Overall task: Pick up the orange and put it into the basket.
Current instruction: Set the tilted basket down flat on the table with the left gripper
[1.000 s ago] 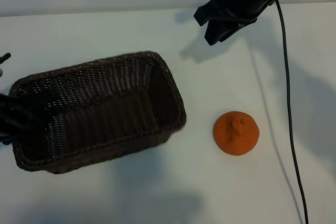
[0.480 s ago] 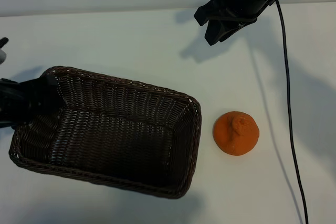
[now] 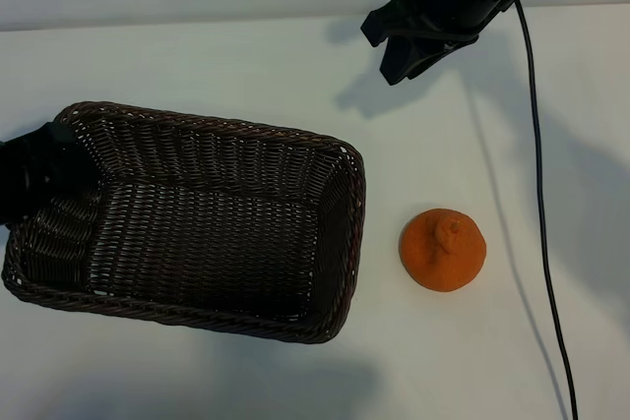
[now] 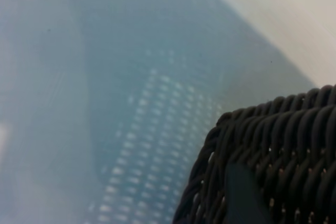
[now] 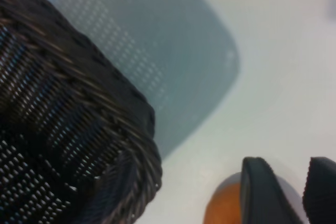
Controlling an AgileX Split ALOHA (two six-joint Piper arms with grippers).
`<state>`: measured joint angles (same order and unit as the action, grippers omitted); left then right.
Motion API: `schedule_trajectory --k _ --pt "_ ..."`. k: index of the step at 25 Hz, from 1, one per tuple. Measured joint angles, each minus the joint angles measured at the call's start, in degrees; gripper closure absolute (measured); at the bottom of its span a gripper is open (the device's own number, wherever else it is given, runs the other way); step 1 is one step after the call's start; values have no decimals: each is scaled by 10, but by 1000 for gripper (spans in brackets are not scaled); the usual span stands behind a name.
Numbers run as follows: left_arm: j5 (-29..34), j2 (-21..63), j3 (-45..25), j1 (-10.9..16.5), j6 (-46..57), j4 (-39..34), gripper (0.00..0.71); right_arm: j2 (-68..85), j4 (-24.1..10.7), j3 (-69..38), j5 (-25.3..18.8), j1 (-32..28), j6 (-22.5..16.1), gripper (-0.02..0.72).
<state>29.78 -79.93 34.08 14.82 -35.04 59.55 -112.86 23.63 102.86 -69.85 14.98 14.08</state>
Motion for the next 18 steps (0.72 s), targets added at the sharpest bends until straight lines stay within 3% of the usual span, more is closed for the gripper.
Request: schedule_trajectory --k 12,18 --pt "-5 -1 0 0 -80 103 295 0 15 0 0 0 0 462" --pt "-32 -49 0 0 -131 160 296 0 15 0 0 0 0 462"
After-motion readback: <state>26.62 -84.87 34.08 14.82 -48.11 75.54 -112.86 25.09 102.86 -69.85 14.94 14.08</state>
